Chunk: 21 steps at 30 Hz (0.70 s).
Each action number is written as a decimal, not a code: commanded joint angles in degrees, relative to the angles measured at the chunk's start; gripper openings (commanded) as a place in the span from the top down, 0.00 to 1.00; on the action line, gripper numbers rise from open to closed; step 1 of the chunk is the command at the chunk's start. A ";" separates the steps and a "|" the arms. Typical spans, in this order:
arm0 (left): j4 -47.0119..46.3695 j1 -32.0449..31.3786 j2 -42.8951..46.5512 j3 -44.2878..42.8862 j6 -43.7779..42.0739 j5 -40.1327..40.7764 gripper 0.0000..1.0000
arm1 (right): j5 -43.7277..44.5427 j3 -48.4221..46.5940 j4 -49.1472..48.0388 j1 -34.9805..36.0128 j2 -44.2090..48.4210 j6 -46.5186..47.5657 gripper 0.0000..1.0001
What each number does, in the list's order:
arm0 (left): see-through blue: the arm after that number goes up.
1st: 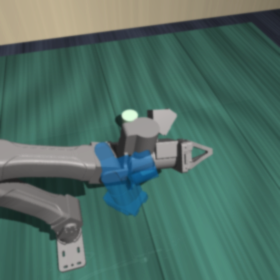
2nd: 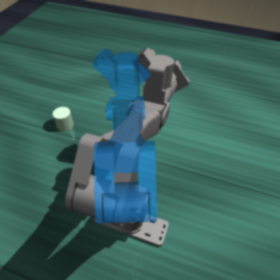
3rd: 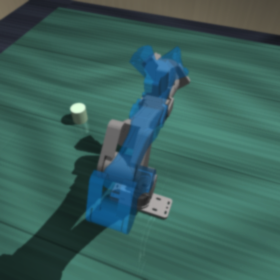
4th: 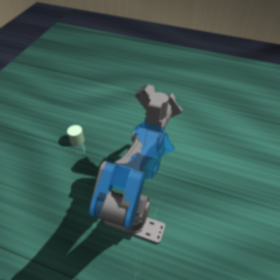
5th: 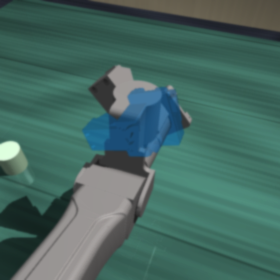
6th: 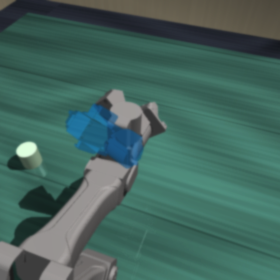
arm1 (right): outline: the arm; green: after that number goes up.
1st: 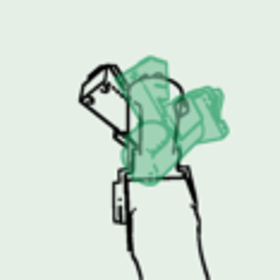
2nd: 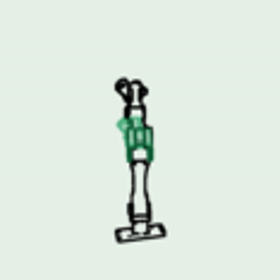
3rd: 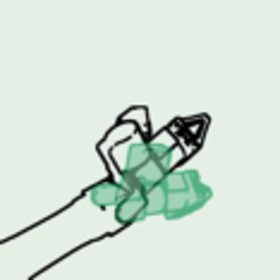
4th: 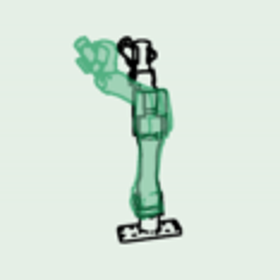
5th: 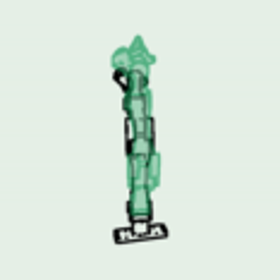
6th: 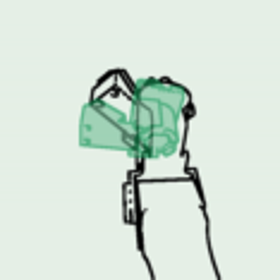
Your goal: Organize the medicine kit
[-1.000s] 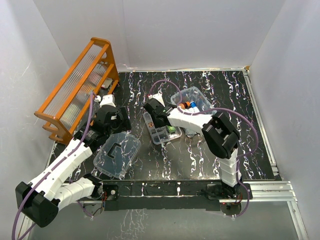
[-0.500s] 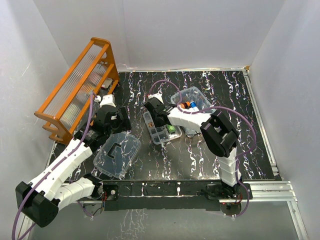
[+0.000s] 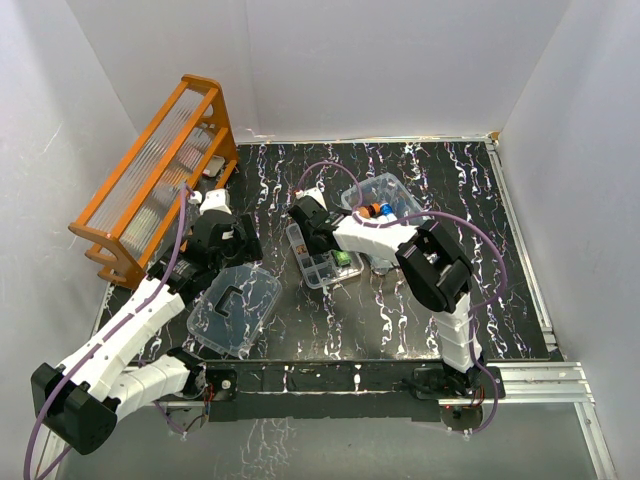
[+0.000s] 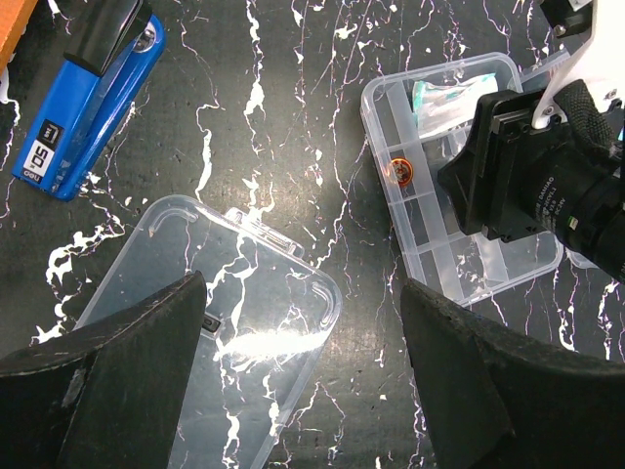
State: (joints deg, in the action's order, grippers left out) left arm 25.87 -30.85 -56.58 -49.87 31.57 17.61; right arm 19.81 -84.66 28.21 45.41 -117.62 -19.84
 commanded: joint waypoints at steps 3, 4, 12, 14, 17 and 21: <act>1.02 0.27 0.43 -1.40 0.05 1.04 0.21 | -0.39 -0.64 -0.97 -0.65 -3.27 -1.19 0.68; 1.03 0.31 0.46 -1.43 0.07 1.03 0.21 | -0.60 -0.60 -0.96 -0.66 -3.43 -1.44 0.69; 1.11 0.33 0.46 -1.48 -0.12 1.03 0.21 | 0.88 -1.30 0.70 -0.72 -1.90 -2.33 0.57; 1.03 0.34 0.35 -1.58 -0.21 1.03 0.21 | 0.95 -1.78 0.63 -0.73 -0.59 -2.23 0.57; 0.73 0.31 0.13 -1.61 -0.16 0.88 0.21 | 0.85 -2.49 0.66 -0.67 0.34 -2.08 0.58; 0.74 0.27 0.04 -1.48 -0.06 0.92 0.21 | 1.27 -2.45 0.93 -0.69 -0.16 -2.15 0.61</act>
State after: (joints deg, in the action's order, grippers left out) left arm 26.22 -30.85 -56.82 -49.87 31.55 17.61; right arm 19.62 -85.34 28.16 45.34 -118.58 -21.37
